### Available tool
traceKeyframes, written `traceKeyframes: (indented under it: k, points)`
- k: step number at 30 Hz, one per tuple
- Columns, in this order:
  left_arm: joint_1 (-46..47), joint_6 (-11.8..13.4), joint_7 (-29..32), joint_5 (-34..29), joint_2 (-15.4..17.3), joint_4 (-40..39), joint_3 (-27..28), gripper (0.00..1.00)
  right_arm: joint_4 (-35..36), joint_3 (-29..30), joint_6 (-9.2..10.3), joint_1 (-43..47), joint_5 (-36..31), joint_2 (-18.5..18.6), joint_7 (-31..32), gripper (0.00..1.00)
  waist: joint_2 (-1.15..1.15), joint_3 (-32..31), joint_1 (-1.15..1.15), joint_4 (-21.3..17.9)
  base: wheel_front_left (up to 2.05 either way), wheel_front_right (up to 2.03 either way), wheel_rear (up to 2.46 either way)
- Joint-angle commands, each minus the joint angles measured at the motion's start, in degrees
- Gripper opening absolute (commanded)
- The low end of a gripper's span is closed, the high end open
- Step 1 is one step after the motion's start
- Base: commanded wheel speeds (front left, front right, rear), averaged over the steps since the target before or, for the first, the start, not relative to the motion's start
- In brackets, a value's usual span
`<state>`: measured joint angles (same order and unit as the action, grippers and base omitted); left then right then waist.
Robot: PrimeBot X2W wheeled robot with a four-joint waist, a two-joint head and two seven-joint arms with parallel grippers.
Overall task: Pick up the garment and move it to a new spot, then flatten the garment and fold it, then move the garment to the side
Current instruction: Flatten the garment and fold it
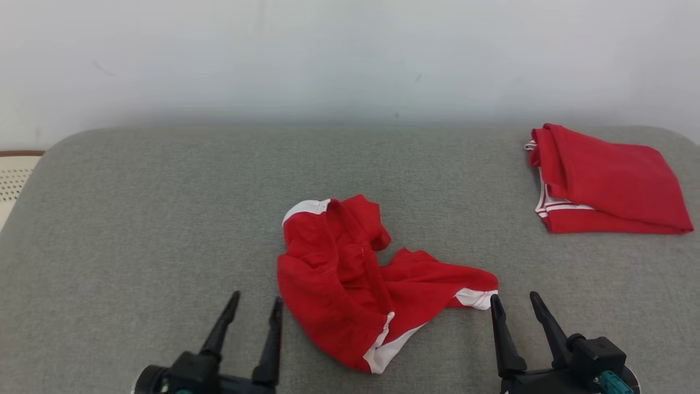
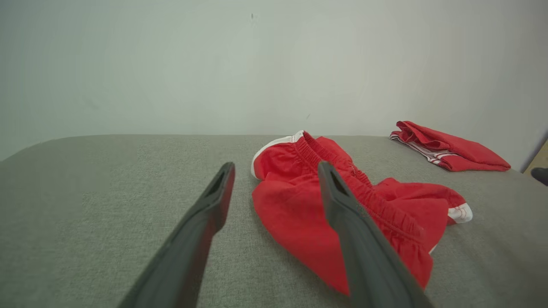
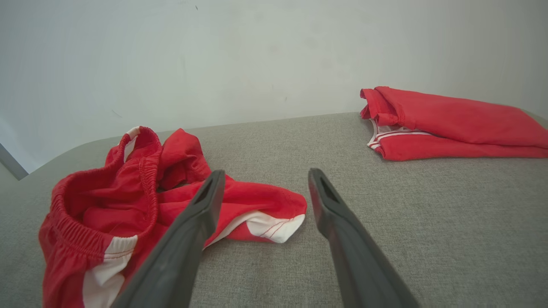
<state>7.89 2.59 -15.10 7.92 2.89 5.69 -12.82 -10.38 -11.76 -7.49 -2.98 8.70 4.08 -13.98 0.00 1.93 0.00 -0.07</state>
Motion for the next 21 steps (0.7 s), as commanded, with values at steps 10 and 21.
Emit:
traceKeyframes:
  k: [10, 21]
  points:
    - [5.9, -1.6, 0.5, -2.6, 0.0, 5.3, -11.9, 1.00, -1.1, 0.3, -0.01, -1.0, 0.3, -0.7, -0.8, 1.00, 0.00, 1.9, 0.00, -4.8, 0.00, 0.00, 0.00]
    - [7.7, 0.1, 1.5, -6.2, 0.3, 12.9, -15.9, 1.00, -1.9, 0.6, -0.01, -2.2, 0.9, -1.0, -1.2, 1.00, 0.00, 3.8, 0.00, -6.8, 0.00, 0.00, 0.00]
